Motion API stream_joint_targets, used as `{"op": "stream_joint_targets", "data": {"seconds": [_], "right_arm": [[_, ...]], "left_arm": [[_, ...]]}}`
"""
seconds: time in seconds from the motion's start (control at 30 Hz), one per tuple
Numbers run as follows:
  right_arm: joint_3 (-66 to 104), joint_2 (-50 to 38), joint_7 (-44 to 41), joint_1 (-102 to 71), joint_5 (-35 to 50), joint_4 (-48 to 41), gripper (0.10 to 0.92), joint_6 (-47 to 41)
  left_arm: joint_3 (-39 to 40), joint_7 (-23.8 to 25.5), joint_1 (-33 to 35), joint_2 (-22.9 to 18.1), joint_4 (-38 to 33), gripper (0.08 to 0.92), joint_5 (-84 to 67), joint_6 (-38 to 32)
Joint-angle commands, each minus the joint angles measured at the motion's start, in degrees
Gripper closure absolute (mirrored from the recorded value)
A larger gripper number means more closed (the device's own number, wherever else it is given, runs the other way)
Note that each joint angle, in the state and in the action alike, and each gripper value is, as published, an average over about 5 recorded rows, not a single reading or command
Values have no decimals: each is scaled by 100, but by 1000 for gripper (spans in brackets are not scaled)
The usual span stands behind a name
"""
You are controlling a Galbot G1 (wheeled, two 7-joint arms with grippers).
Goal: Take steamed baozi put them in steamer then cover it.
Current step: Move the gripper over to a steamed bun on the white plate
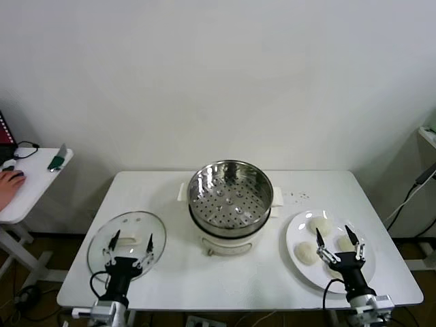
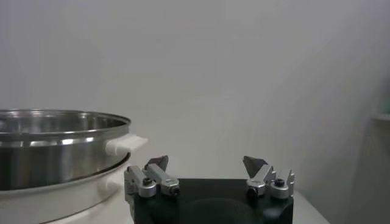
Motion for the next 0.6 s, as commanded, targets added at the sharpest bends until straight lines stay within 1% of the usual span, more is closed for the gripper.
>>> {"op": "stream_joint_targets", "data": {"seconds": [0.03, 0.17, 0.37, 0.5, 0.6], "right_arm": [[46, -77, -129, 53, -239, -2, 203, -200], [266, -641, -814, 333, -537, 23, 203, -909], [179, -2094, -2074, 1146, -735, -178, 203, -2037], [-33, -3092, -3140, 1605, -912, -484, 203, -2296], [-128, -3674, -3865, 1808, -1135, -600, 203, -2396]], "left_arm": [[2, -17, 17, 5, -21, 177, -22, -158], [20, -38, 77, -4, -55, 177, 10, -321], [92, -87, 238, -22, 71, 177, 142, -751], [185, -277, 352, -50, 108, 177, 228, -937], [202, -293, 378, -51, 127, 177, 278, -1023]]}}
